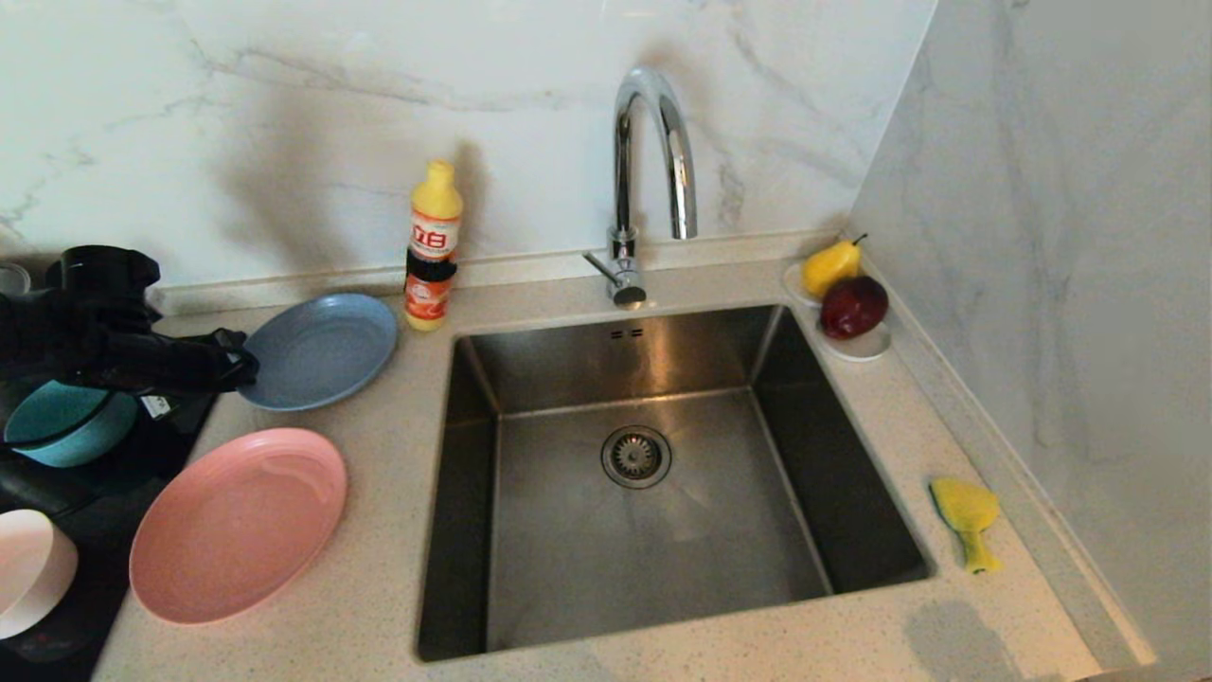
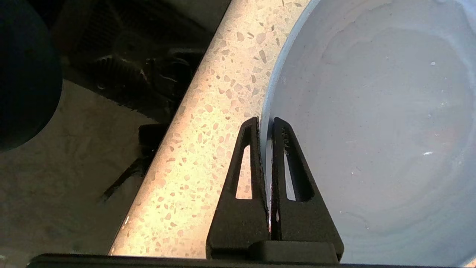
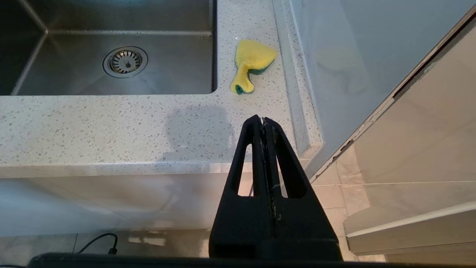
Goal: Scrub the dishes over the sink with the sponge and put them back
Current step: Place the plate on the plate
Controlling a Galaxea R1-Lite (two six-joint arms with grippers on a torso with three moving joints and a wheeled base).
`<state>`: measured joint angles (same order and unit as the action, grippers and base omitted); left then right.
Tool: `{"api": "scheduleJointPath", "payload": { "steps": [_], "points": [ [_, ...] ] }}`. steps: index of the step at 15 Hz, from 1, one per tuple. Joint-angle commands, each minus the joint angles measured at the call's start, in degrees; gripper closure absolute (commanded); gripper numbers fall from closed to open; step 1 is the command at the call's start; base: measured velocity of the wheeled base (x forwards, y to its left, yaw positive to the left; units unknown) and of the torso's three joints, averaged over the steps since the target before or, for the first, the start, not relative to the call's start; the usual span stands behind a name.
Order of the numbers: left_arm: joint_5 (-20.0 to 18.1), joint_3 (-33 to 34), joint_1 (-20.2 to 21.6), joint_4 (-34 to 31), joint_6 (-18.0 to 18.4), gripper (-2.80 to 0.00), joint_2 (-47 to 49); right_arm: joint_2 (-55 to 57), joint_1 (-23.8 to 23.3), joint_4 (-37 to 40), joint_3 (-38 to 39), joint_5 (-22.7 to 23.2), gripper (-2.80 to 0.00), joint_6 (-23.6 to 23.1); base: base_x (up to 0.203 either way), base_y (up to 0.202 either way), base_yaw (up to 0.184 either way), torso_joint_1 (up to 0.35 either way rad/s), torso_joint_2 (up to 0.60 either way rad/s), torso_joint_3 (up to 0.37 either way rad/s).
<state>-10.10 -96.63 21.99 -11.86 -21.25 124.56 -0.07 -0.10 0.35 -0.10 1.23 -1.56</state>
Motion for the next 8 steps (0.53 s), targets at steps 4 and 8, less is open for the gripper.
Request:
{"api": "scheduleJointPath", "payload": {
  "steps": [4, 8],
  "points": [
    [2.0, -2.3, 2.6, -0.7, 1.7, 0.00, -0.9, 0.1, 0.0, 0.0, 0.0, 0.1, 0.00, 0.0, 0.000, 0.000, 0.000, 0.000, 0.00, 0.000],
    [1.9, -5.8, 2.9, -6.5, 1.0, 0.00, -2.6, 0.1, 0.0, 0.0, 0.0, 0.1, 0.00, 0.0, 0.000, 0.000, 0.000, 0.000, 0.00, 0.000]
  ]
}}
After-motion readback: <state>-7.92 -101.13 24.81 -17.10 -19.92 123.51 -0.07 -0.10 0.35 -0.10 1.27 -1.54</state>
